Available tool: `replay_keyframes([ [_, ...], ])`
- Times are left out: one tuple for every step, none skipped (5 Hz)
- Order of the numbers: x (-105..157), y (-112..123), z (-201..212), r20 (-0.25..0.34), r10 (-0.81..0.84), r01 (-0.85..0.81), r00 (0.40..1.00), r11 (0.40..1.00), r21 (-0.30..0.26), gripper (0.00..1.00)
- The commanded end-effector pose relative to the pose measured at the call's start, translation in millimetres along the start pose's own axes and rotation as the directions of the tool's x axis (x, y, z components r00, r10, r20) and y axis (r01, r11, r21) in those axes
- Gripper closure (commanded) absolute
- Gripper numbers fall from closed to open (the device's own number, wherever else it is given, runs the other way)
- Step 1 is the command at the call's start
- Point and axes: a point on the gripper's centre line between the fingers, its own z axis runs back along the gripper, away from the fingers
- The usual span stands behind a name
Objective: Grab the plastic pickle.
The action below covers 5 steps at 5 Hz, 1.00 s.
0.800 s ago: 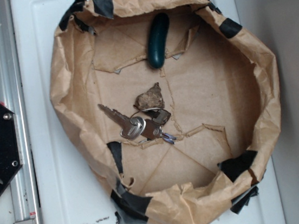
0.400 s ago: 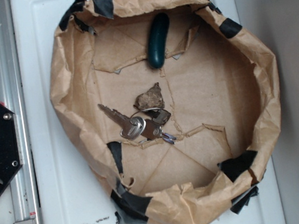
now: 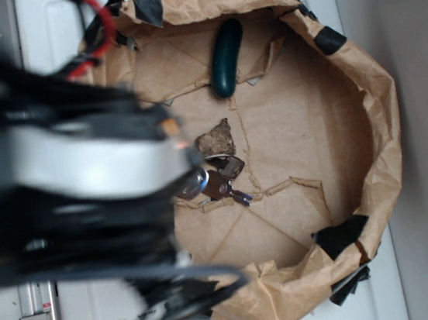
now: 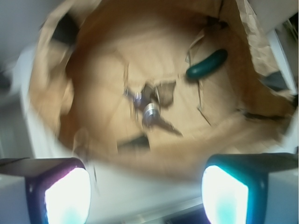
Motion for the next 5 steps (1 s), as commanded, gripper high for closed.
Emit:
replay_keyframes([
  [61.3, 24.6, -61.8, 0.331, 0.455, -0.503, 0.827, 0.861, 0.072, 0.00],
  [76.4, 51.4, -91.6, 0.293, 0.570, -0.622, 0.768, 0.773, 0.125, 0.00],
  [81.4, 75.2, -116.7, 0.209, 0.608, -0.638, 0.766, 0.759, 0.131, 0.00],
  [87.3, 87.0, -119.3, 0.182, 0.618, -0.639, 0.765, 0.764, 0.092, 0.00],
  [97.1, 97.5, -125.2, 0.166, 0.641, -0.659, 0.749, 0.747, 0.087, 0.00],
])
